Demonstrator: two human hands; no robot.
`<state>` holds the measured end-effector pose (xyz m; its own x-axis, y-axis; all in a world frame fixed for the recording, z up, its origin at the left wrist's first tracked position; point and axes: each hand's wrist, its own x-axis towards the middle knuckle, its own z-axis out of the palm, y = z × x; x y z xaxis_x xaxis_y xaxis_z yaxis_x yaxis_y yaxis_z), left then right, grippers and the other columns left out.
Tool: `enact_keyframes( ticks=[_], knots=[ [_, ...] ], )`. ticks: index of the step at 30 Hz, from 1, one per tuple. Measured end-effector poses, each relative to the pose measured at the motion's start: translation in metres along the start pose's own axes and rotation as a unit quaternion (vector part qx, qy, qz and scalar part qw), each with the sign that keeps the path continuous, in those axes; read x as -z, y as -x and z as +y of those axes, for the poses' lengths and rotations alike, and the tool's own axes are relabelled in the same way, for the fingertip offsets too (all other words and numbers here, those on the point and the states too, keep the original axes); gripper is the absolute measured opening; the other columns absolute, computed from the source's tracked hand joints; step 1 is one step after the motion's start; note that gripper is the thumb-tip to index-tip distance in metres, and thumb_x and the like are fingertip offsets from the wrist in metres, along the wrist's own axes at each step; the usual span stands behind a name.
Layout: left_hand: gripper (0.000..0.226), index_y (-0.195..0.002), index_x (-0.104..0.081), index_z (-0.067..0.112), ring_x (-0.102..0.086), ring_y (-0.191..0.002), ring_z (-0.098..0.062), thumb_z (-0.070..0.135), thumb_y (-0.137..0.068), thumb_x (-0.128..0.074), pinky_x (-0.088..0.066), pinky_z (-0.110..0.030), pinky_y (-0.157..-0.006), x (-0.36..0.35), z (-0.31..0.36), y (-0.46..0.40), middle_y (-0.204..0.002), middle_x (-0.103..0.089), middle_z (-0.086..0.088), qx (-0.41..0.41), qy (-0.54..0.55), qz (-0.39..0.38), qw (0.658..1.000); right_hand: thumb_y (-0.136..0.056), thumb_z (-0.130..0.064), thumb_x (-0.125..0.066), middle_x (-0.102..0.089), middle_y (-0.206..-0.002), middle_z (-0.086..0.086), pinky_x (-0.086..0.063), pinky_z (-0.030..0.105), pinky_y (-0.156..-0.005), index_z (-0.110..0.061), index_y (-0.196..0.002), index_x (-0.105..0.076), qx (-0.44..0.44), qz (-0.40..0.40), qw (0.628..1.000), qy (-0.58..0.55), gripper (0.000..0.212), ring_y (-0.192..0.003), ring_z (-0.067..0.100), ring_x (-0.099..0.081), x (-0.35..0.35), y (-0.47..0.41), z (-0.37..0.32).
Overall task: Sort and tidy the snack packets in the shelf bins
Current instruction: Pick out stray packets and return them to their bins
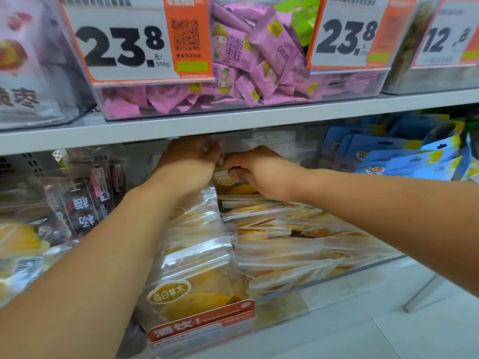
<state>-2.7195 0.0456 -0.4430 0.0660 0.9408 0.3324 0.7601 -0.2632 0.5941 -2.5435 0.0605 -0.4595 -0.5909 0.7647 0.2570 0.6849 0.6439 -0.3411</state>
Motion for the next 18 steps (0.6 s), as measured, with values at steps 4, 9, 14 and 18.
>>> enact_keyframes(
  ticks=[4,9,14,18],
  knots=[
    [0.024,-0.100,-0.068,0.027,-0.065,-0.090,-0.016,0.036,-0.081,-0.077,-0.053,-0.031,-0.081,0.001,0.005,0.005,-0.093,-0.068,0.007,-0.022,-0.053,-0.136,0.989,-0.102,-0.017,-0.052,-0.066,-0.115,0.005,-0.046,0.032,-0.095,-0.015,-0.118,-0.065,-0.046,-0.015,0.997,-0.066,0.021,-0.104,0.022,-0.059,-0.007,0.002,0.004],
    [0.013,-0.095,-0.077,0.030,-0.063,-0.090,-0.021,0.037,-0.084,-0.077,-0.043,-0.022,-0.077,-0.003,0.000,0.003,-0.088,-0.066,0.006,-0.013,-0.127,-0.099,0.987,-0.090,-0.045,-0.068,-0.062,-0.112,-0.006,-0.045,0.026,-0.079,-0.023,-0.120,-0.059,-0.028,-0.009,0.992,0.122,0.038,-0.100,0.014,-0.058,0.031,0.025,-0.014],
    [0.014,-0.101,-0.078,0.029,-0.063,-0.106,-0.024,0.032,-0.087,-0.076,-0.045,-0.025,-0.088,-0.005,-0.001,0.000,-0.119,-0.070,0.000,0.020,-0.115,-0.049,0.992,-0.085,-0.055,-0.069,-0.063,-0.095,-0.012,-0.053,0.032,-0.073,-0.033,-0.114,-0.067,-0.035,-0.137,0.971,0.195,0.038,-0.083,0.010,-0.059,0.041,0.031,-0.018],
    [0.021,-0.113,-0.075,0.025,-0.060,-0.113,-0.027,0.030,-0.096,-0.066,-0.040,-0.023,-0.089,-0.006,-0.003,0.002,-0.126,-0.065,-0.005,-0.005,-0.104,-0.049,0.993,-0.090,-0.053,-0.064,-0.068,-0.108,-0.009,-0.055,0.034,-0.083,-0.027,-0.124,-0.064,-0.048,-0.210,0.957,0.193,0.042,-0.091,0.012,-0.063,0.037,0.013,-0.011]
  ],
)
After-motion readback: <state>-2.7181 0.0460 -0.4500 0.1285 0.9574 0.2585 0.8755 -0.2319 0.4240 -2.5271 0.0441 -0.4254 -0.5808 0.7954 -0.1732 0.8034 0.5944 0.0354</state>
